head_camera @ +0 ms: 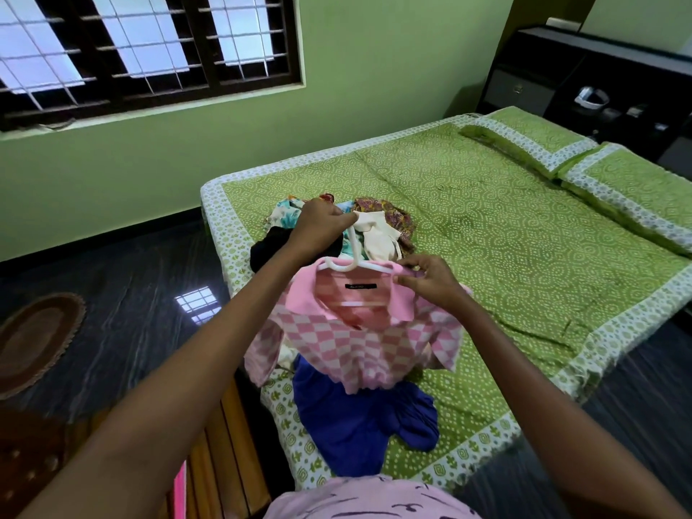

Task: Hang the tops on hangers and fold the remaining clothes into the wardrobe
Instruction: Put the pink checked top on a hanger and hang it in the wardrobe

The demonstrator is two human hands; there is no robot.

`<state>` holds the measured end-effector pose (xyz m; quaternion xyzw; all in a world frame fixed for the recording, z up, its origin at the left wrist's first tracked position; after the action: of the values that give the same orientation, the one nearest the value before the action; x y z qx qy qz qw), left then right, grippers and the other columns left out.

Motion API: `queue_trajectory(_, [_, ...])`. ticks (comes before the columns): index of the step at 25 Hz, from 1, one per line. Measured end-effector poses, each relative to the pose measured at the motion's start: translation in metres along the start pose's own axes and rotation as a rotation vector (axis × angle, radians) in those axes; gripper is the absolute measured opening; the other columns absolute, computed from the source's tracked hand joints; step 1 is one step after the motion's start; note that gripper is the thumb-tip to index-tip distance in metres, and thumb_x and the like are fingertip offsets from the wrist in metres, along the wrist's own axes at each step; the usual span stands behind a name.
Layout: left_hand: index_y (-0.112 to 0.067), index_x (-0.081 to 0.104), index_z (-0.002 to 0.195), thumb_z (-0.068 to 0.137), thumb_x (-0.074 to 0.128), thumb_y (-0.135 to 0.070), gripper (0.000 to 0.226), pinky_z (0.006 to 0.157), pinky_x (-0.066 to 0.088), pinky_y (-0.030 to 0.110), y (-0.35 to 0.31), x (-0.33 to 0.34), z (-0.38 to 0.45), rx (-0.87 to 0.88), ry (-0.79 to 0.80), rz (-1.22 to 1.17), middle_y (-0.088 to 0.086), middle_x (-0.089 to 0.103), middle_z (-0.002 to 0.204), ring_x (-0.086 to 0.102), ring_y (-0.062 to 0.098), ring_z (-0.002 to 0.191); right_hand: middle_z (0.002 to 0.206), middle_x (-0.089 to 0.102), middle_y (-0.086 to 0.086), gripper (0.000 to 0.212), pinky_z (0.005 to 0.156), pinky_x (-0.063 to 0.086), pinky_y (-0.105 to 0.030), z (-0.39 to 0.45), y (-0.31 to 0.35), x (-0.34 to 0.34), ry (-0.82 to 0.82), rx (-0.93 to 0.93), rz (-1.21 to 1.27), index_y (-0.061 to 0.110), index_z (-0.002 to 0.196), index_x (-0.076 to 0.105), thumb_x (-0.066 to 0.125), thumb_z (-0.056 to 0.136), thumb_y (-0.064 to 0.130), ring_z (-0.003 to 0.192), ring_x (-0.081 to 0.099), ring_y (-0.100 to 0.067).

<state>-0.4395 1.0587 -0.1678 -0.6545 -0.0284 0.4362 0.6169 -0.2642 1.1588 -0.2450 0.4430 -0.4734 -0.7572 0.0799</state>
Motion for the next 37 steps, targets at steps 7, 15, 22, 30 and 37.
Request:
queue_trajectory(7, [-0.014,0.030,0.042,0.077,0.065,-0.011,0.050,0.046,0.015,0.027,-0.004,0.001,0.009,-0.085,-0.105,-0.016,-0.006,0.014,0.030,0.013,0.010,0.038,0.075,0.059,-0.014,0.020,0.063,0.044,-0.033,-0.008,0.034,0.001,-0.382,-0.243,-0.549,0.002,0.078,0.063,0.061,0.081,0.022,0.073,0.057,-0.031])
queue_trajectory(15, [-0.017,0.029,0.037,0.085,0.059,-0.015,0.056,0.048,0.023,0.029,-0.054,-0.008,0.014,0.123,-0.202,0.088,-0.002,0.022,0.029,0.022,0.014,0.039,0.074,0.058,-0.024,0.027,0.058,0.044,-0.038,0.004,0.059,-0.014,-0.416,-0.126,-0.368,-0.003,0.079,0.072,0.053,0.084,0.015,0.063,0.058,-0.037])
queue_trajectory(22, [-0.009,0.031,0.045,0.082,0.055,-0.018,0.045,0.054,0.017,0.034,-0.098,-0.017,0.021,0.272,-0.269,0.235,0.003,0.013,0.045,0.016,0.014,0.042,0.069,0.062,-0.017,0.014,0.057,0.029,-0.022,0.002,0.105,-0.015,-0.605,-0.231,-0.133,0.000,0.085,0.074,0.064,0.082,0.010,0.061,0.052,-0.020])
queue_trajectory(30, [-0.015,0.034,0.038,0.068,0.048,-0.027,0.035,0.042,0.019,0.017,-0.118,-0.063,0.045,0.402,-0.267,0.134,0.000,0.027,0.027,0.025,0.010,0.030,0.112,0.060,-0.014,0.046,0.079,0.044,-0.030,0.010,0.017,-0.102,-0.421,0.087,-0.246,0.004,0.121,0.057,0.072,0.077,0.008,0.102,0.055,-0.029])
queue_trajectory(37, [-0.018,0.041,0.040,0.069,0.052,-0.027,0.032,0.042,0.019,0.015,-0.146,-0.078,0.069,0.482,-0.213,0.105,-0.007,0.027,0.025,0.025,0.008,0.030,0.085,0.073,-0.004,0.037,0.067,0.058,-0.030,-0.023,-0.061,-0.068,-0.166,0.275,0.666,0.002,0.094,0.066,0.077,0.058,-0.001,0.074,0.068,-0.020])
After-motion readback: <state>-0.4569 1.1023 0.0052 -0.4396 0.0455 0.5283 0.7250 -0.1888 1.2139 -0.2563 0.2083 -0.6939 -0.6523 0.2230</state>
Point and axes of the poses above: each hand's wrist, its own z-axis towards the middle knuckle, its own x-axis out of the palm, y = z × x, the point moved 7 cm from there along z, towards the middle knuckle
